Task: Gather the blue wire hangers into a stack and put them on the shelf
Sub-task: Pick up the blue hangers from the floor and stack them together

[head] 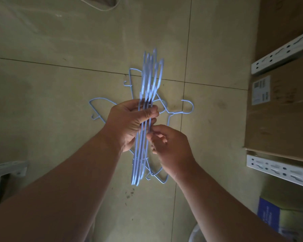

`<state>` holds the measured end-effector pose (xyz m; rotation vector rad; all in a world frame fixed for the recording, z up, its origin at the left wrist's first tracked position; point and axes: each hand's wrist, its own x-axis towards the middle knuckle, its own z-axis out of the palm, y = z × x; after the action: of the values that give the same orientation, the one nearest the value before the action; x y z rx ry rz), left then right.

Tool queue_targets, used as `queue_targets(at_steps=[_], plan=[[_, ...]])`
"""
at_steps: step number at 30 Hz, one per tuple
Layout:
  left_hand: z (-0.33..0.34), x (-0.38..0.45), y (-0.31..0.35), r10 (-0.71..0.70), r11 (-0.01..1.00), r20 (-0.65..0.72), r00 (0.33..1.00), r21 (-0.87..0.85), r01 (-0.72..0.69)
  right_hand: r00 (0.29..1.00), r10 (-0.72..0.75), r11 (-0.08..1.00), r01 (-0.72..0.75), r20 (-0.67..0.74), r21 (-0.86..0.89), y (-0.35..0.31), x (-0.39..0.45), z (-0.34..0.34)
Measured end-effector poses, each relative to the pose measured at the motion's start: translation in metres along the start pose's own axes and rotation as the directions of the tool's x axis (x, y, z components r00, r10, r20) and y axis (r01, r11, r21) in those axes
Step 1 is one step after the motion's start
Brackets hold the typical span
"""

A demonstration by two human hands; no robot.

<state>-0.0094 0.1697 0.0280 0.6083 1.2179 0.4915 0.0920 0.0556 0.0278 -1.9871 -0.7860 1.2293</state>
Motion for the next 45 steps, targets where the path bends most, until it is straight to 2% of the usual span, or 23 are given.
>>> queue_targets(at_steps=[1, 3, 6, 8, 12, 15, 19, 25, 30, 33, 38, 45], plan=[[-0.004, 0.002, 0.000, 0.007, 1.000, -0.001, 1.000, -0.011, -0.007, 1.000, 0.000, 1.000, 0.000, -0.002, -0.019, 0.006, 0.005, 0.001], [-0.013, 0.005, 0.000, 0.006, 0.999, -0.002, 1.000, -0.045, -0.006, 0.995, 0.017, 0.986, -0.033, -0.099, -0.161, 0.027, 0.022, 0.004], [-0.027, 0.011, -0.005, 0.000, 0.998, 0.013, 1.000, -0.070, 0.001, 0.961, 0.160, 0.848, -0.251, -0.226, -0.467, 0.068, 0.052, 0.008], [-0.034, 0.013, -0.011, -0.004, 0.997, 0.030, 1.000, -0.075, 0.007, 0.937, 0.280, 0.772, -0.349, -0.208, -0.531, 0.089, 0.063, 0.015], [-0.042, 0.016, -0.017, 0.023, 0.999, 0.025, 0.999, -0.047, -0.022, 0.943, 0.282, 0.739, -0.331, -0.176, -0.586, 0.099, 0.069, 0.023], [-0.042, 0.015, -0.016, 0.030, 0.998, 0.008, 1.000, -0.053, -0.029, 0.949, 0.251, 0.810, -0.314, -0.190, -0.496, 0.097, 0.068, 0.020], [-0.032, 0.005, -0.005, 0.004, 0.992, 0.008, 1.000, -0.125, -0.003, 0.938, 0.281, 0.936, -0.315, -0.205, -0.157, 0.082, 0.054, 0.008], [-0.015, -0.016, 0.028, 0.060, 0.951, 0.093, 0.994, -0.308, -0.029, 0.922, 0.310, 0.949, -0.315, -0.233, 0.017, 0.051, 0.037, -0.024], [-0.004, -0.022, 0.041, 0.098, 0.933, 0.171, 0.980, -0.359, -0.030, 0.961, 0.195, 0.980, -0.199, -0.196, 0.003, 0.018, 0.021, -0.037], [0.002, -0.018, 0.040, 0.063, 0.954, 0.130, 0.990, -0.301, -0.021, 0.985, 0.080, 0.995, -0.089, -0.151, -0.050, -0.004, 0.011, -0.036], [0.007, -0.012, 0.036, 0.034, 0.971, 0.065, 0.997, -0.240, -0.017, 0.994, -0.076, 0.997, 0.076, -0.081, -0.011, -0.034, -0.003, -0.024], [-0.011, -0.009, 0.028, 0.020, 0.975, 0.077, 0.997, -0.221, -0.003, 0.996, -0.079, 0.995, 0.081, -0.028, 0.053, -0.033, -0.002, 0.003]])
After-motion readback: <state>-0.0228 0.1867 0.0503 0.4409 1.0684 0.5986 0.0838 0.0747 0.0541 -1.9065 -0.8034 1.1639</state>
